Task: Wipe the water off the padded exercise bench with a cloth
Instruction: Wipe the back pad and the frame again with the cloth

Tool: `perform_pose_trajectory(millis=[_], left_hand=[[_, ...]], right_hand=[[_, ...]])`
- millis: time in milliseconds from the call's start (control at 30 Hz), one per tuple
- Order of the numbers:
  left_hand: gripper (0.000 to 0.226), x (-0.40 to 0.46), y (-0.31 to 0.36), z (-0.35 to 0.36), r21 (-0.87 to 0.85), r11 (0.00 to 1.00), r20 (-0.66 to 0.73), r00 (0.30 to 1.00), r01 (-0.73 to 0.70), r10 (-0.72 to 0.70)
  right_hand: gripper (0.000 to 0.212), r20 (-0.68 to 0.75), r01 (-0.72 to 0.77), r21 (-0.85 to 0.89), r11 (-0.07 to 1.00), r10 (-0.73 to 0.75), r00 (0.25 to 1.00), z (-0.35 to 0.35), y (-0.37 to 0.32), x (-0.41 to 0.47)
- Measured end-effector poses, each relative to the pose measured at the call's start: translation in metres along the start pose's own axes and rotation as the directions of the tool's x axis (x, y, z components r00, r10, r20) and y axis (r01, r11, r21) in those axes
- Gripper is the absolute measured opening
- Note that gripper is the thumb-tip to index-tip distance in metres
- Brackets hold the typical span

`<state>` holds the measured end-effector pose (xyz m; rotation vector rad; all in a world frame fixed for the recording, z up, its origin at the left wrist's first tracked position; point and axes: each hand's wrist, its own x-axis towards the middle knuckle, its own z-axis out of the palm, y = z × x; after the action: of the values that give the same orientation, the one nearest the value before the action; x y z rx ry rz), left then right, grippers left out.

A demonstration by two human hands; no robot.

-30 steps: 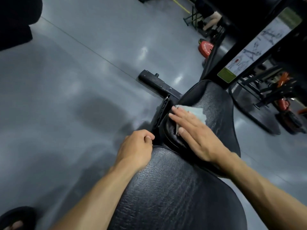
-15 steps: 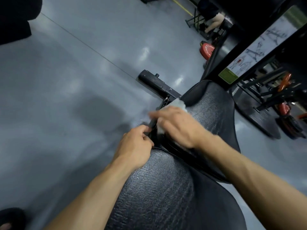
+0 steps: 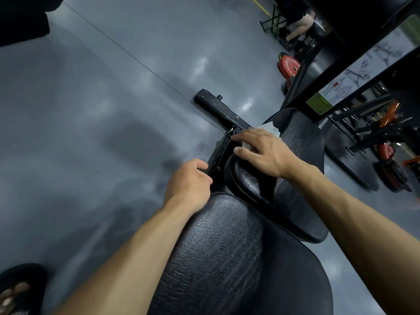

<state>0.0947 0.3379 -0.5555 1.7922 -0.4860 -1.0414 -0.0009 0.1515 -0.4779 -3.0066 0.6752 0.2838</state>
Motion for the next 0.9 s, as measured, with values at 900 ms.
perform_pose_trajectory(millis=[900], left_hand=[[0.040,-0.021,0.036,-0.106,-0.291,0.948,-0.063,0.991,-0.131,0.118]], right_hand=[[0.038,0.109,-0.057,-0.250,0.966,0.086,0.990,0.040,-0.187,-0.060]])
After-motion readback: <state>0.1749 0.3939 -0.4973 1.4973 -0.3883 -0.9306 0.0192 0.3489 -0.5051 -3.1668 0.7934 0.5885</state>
